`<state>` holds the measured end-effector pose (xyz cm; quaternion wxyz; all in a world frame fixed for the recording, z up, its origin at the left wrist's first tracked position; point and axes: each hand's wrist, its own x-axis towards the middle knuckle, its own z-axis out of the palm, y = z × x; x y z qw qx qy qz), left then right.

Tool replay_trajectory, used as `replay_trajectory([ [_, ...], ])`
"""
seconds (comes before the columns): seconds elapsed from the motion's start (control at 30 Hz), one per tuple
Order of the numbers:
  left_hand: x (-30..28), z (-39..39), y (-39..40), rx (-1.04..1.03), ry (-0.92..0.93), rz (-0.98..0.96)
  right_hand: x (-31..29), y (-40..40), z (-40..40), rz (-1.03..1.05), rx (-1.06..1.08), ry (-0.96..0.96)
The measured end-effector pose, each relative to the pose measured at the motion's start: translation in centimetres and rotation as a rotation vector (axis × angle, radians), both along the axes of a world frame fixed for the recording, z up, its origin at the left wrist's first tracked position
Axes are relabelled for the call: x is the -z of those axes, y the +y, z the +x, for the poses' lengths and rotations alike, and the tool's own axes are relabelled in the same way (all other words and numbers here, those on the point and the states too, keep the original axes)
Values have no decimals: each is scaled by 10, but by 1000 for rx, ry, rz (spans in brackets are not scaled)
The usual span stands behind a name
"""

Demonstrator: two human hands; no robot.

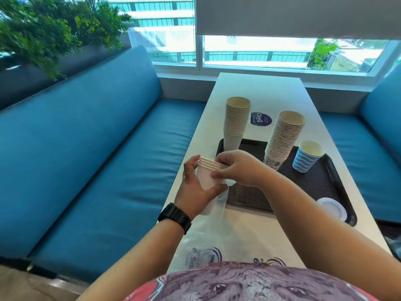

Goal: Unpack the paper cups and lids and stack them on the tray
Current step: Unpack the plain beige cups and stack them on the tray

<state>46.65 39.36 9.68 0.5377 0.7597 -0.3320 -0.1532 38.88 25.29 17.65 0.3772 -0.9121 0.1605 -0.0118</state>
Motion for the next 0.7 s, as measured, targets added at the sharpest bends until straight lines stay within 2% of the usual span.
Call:
replay_trajectory([
  [0.3,-2,-1,0,-12,-89,-45,-1,-11,-1,292,64,-149],
  [0.7,3,1,1,-7,-131,-36,0,-15,0,169,56,-138],
])
